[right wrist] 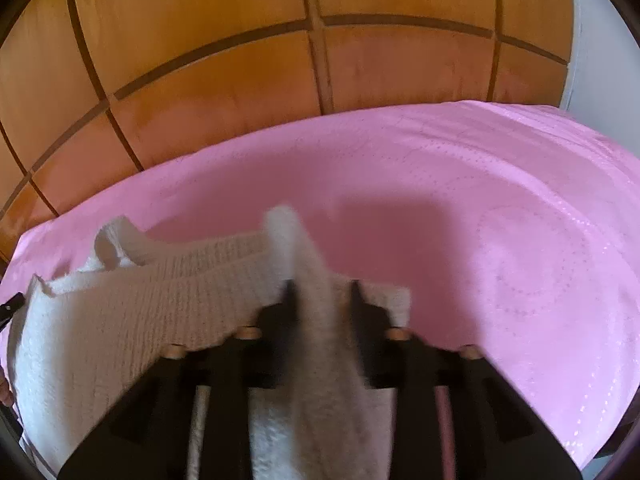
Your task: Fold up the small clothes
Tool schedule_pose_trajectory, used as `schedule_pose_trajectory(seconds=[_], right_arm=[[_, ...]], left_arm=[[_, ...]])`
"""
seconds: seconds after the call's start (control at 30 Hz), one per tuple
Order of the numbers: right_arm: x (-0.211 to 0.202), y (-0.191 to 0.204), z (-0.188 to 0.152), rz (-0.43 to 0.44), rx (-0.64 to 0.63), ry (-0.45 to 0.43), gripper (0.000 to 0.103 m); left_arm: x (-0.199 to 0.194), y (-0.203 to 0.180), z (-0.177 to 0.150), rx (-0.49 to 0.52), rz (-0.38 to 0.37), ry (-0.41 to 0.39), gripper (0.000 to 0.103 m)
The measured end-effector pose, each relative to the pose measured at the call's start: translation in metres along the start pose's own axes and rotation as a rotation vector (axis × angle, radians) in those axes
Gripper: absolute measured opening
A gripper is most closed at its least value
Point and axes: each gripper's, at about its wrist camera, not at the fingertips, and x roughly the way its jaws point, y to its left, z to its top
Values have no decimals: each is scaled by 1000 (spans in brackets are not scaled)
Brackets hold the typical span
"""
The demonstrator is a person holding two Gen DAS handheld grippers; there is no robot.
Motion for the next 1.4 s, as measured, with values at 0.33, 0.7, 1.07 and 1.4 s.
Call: schedule_pose_trajectory(seconds=[0.33,0.7,1.07,1.4], right_arm=[[-44,66,-20,206,-148,-27,45],[-21,110,-33,230,-267,67,4],[12,113,-30,132,-210,48,5],[5,109,-32,117,-191,8,24]], left_arm=[[-34,-62,-21,224,-193,-3,57],[3,-71,-31,192,-204,58,3],[35,-79,-6,187,-66,21,0],[20,-60,-11,116,-9,50,19]])
